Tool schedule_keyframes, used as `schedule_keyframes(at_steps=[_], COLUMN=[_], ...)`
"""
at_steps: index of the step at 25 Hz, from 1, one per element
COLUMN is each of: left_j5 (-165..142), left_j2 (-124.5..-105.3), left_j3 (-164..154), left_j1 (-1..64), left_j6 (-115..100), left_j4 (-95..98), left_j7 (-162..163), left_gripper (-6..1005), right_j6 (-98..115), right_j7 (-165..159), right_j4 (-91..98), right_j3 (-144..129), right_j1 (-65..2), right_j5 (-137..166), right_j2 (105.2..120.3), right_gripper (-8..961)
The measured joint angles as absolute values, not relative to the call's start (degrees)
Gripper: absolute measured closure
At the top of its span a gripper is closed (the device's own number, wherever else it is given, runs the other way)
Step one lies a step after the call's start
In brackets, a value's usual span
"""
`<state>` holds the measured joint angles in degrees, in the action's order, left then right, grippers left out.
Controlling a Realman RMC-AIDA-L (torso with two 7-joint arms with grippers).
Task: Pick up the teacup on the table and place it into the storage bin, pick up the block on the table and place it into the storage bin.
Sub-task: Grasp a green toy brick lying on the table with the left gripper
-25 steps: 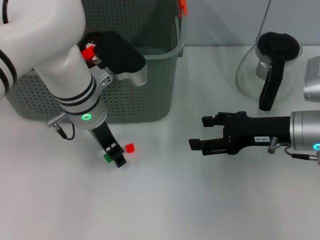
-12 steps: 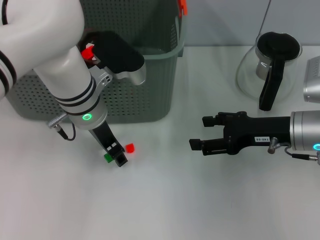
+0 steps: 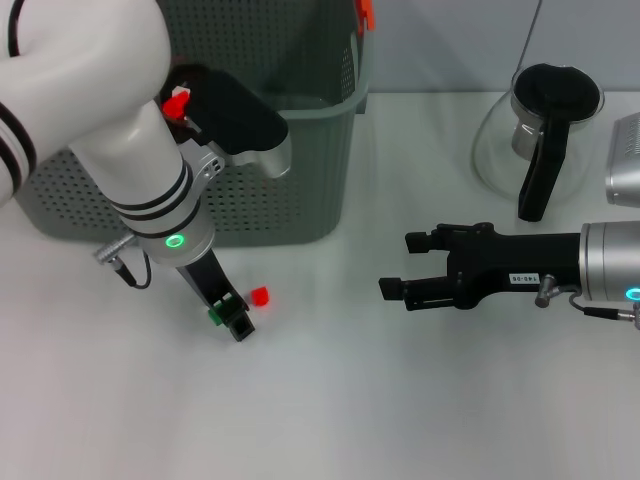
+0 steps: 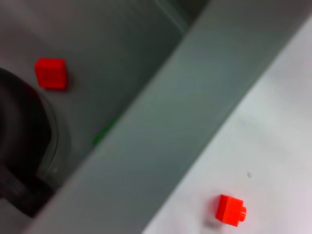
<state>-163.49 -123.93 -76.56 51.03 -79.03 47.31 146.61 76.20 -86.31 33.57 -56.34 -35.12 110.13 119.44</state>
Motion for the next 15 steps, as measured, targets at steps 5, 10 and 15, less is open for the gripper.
schedule_keyframes(at_steps=[5,10,15], left_j5=[-163.44,-163.62,-163.65], left_j2=[-123.94,-123.93,-123.84], left_j3=[-76.56,-76.72,-76.63], left_j1=[51.06,51.16,51.16], left_j6=[-79.02,-79.02,-79.02], left_j4=[47.28,47.28,47.29], left_j7=[146.60,146.55,146.66], left_gripper=[409,414,419], right_j6=[76.20,76.20,76.20], right_j7=[-86.30,-86.30,-86.30], right_j4=[33.57,33.60,33.78], right_j3=[-56.34,-56.34,-56.33], right_j1=[-35.14,-35.16,-35.16], right_j5=[110.13,110.13,110.13], right_j2=[119.44,119.44,119.44], right_gripper=[42,42,42])
